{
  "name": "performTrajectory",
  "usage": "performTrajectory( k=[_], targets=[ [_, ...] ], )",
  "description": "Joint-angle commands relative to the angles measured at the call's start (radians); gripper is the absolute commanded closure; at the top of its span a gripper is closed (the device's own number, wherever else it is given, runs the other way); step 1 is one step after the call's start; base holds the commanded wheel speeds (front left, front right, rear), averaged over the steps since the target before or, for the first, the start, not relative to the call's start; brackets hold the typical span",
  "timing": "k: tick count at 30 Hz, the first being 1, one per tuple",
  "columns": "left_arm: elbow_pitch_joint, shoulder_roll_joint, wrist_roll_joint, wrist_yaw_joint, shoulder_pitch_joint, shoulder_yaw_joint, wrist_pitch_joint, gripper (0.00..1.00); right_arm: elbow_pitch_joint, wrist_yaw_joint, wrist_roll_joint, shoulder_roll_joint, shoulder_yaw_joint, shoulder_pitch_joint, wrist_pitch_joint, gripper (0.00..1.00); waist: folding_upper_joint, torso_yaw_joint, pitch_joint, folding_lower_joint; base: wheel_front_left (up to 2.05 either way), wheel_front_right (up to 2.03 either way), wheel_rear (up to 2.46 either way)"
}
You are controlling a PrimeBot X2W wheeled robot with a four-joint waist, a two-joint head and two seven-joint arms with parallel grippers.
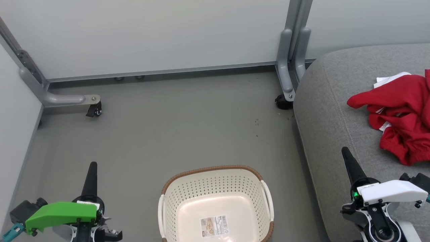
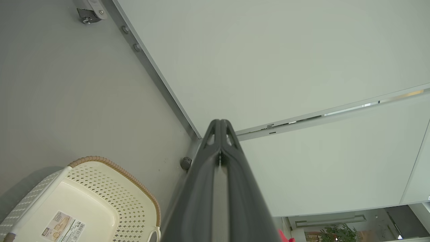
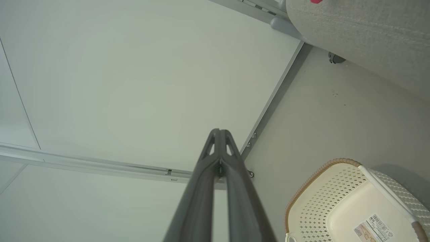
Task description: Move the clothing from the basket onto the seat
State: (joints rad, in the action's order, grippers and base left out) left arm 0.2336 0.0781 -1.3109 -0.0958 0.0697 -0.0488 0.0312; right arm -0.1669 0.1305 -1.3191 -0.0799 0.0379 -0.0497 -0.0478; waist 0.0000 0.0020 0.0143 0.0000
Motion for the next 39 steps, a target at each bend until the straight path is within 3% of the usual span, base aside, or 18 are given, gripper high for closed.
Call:
performTrajectory(
  k=[1,39],
  targets=[
    [-0.002,0.000,-0.024,-0.006,0.020,-0.008,0.006,1.00,-0.001,0.000,-0.026,-0.006,0.004,-0.023,-0.004,1.00,0.0000,0.000,0.000,0.0000,0.00,0.00,0.00],
    [0.012,-0.027,-0.289,-0.038,0.046,-0.067,0.082,1.00,-0.074,0.000,-0.311,0.001,0.037,-0.059,-0.035,1.00,0.0000,-0.002,-0.010,0.0000,0.00,0.00,0.00]
  ],
)
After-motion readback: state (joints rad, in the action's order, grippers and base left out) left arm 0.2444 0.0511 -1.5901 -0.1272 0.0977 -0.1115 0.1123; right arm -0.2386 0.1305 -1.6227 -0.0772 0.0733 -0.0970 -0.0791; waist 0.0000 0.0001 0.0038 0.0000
